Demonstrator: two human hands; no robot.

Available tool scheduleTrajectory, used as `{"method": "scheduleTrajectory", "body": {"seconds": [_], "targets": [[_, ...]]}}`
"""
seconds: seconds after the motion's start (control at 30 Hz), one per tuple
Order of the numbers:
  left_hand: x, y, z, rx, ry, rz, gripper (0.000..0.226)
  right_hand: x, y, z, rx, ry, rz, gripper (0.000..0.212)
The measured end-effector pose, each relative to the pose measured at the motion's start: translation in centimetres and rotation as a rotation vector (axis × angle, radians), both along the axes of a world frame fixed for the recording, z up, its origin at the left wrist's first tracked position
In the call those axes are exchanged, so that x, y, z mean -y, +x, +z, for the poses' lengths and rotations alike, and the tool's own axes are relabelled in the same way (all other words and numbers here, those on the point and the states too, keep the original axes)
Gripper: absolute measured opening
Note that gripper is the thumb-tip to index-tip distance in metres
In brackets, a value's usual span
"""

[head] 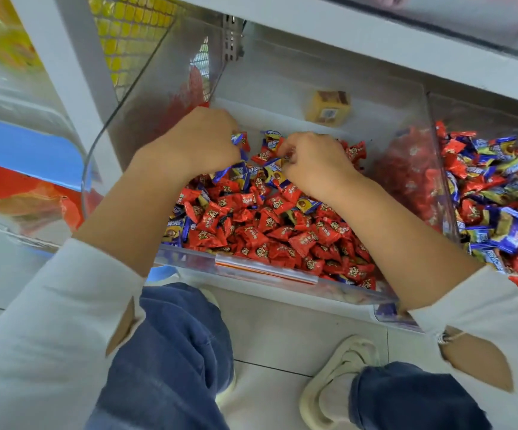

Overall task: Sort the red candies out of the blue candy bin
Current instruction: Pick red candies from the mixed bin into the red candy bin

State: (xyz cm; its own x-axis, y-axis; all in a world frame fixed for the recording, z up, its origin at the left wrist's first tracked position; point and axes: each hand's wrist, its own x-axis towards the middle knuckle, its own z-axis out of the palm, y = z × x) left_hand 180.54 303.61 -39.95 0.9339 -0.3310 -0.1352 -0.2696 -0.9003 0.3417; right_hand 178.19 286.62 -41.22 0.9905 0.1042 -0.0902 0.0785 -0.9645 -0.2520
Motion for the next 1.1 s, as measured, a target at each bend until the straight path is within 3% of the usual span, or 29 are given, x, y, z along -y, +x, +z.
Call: {"method": "scheduleTrajectory", "body": {"seconds": [0.1, 0.2, 0.37, 0.47, 0.6, 0.7, 0.83, 0.97, 1.1], "targets": [[0.7, 1.2, -0.7, -0.045, 0.124, -0.065, 0.035, 0.0, 0.2, -1.2, -0.089, -0.062, 0.126, 0.056], [1.1, 1.6, -1.2, -0.166, 0.196, -0.184, 0.046, -0.3, 0.5, -2.3, -0.146, -0.081, 0.207, 0.067], [0.8, 1.5, -1.7, -0.346, 0.194, -0.247, 0.066, -0.9, 1.4, -2.5, -0.148, -0.137, 0.328, 0.064], [0.6, 1.5, -2.3, -0.354, 0.228, -0.233, 0.074, -1.3, 1.3, -2.8, -0.108, -0.193, 0.354, 0.061], [1.5, 0.9, -2.9, -0.241, 0.307, -0.238, 0.058, -1.7, 0.9, -3.2, -0.026, -0.267, 0.339, 0.053], [1.3, 1.1, -2.8, -0.227, 0.272, -0.204, 0.057, -1.4, 1.0, -3.4, -0.044, -0.171, 0.265, 0.049], [1.0, 0.8, -2.2, -0.174, 0.237, -0.176, 0.069, -0.7, 0.8, -1.9, -0.086, 0.066, 0.131, 0.026], [0.7, 0.5, -1.2, -0.056, 0.143, -0.117, 0.057, -0.1, -0.2, 0.0, -0.068, 0.181, 0.060, 0.030], [0.4, -0.3, 1.0, 0.000, -0.108, -0.040, 0.047, 1.1, -1.9, 2.3, -0.069, 0.444, -0.038, 0.034]]}}
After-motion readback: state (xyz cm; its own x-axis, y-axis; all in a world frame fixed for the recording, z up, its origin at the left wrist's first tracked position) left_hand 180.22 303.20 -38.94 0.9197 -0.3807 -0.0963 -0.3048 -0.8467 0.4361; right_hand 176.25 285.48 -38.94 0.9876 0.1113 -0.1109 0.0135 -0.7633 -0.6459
